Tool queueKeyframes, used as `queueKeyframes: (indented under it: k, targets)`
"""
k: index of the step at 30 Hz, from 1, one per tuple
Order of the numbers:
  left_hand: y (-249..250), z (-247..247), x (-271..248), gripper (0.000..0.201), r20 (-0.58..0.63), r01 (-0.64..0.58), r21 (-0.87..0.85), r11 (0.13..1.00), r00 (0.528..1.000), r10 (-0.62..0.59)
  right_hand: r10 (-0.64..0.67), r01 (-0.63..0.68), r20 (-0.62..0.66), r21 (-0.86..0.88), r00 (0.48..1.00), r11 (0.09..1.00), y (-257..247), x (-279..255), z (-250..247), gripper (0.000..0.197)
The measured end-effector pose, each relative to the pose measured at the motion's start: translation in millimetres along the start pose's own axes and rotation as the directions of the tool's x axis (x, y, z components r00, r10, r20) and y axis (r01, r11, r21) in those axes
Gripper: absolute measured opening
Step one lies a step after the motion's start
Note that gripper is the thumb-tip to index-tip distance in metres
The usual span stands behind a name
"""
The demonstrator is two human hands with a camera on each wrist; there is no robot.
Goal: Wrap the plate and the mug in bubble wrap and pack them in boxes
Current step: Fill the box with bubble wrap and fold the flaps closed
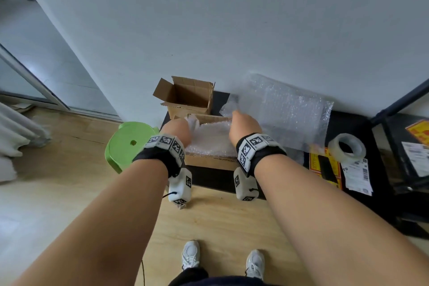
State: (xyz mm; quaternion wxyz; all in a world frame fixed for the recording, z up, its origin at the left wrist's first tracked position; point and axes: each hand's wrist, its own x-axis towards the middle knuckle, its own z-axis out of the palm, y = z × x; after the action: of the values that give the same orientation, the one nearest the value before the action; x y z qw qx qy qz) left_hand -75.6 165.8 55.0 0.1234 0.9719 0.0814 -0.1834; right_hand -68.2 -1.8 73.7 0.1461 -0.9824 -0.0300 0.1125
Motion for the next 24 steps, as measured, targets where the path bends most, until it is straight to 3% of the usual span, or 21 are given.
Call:
queueKeyframes:
  k: [4,8,12,13,16,20,24]
  targets:
    - [4.0,7.1,1.3,0.042,0.031,-0.002,0.076,0.997,1.0,-0.001,-0.072,0.06,-0.172,-0.075,0.982,0.995,3.0,0.7,14.7,0.027]
    - [7.6,23.0,-0.1,0.075,-0.03,-0.038,0.15,0.988,0.999,0.043,-0.157,0.146,-0.155,-0.078,0.975,0.986,5.1,-2.8,26.1,0.019]
    - [3.0,34.9,-0.6,0.063,-0.141,-0.121,0.123,0.985,0.98,0.138,-0.164,0.13,-0.238,-0.151,0.957,0.98,8.1,-10.5,34.7,0.022]
    - [0.6,36.7,-1.5,0.056,-0.19,-0.158,0.109,0.981,0.966,0.177,-0.176,0.142,-0.226,-0.157,0.958,0.977,9.2,-11.9,36.4,0.021]
    - [-8.3,45.2,1.6,0.049,-0.278,-0.273,0.277,0.921,0.895,0.349,-0.155,0.131,-0.236,-0.114,0.959,0.985,13.0,-17.6,38.4,0.026]
    - [-8.8,44.0,3.5,0.049,-0.215,-0.362,0.307,0.88,0.874,0.435,-0.176,0.156,-0.169,-0.126,0.97,0.98,14.3,-21.7,43.3,0.027]
    - [-7.7,42.0,7.0,0.042,-0.15,-0.359,0.218,0.907,0.907,0.395,-0.139,0.131,-0.05,-0.135,0.989,0.982,18.4,-16.6,51.9,0.02]
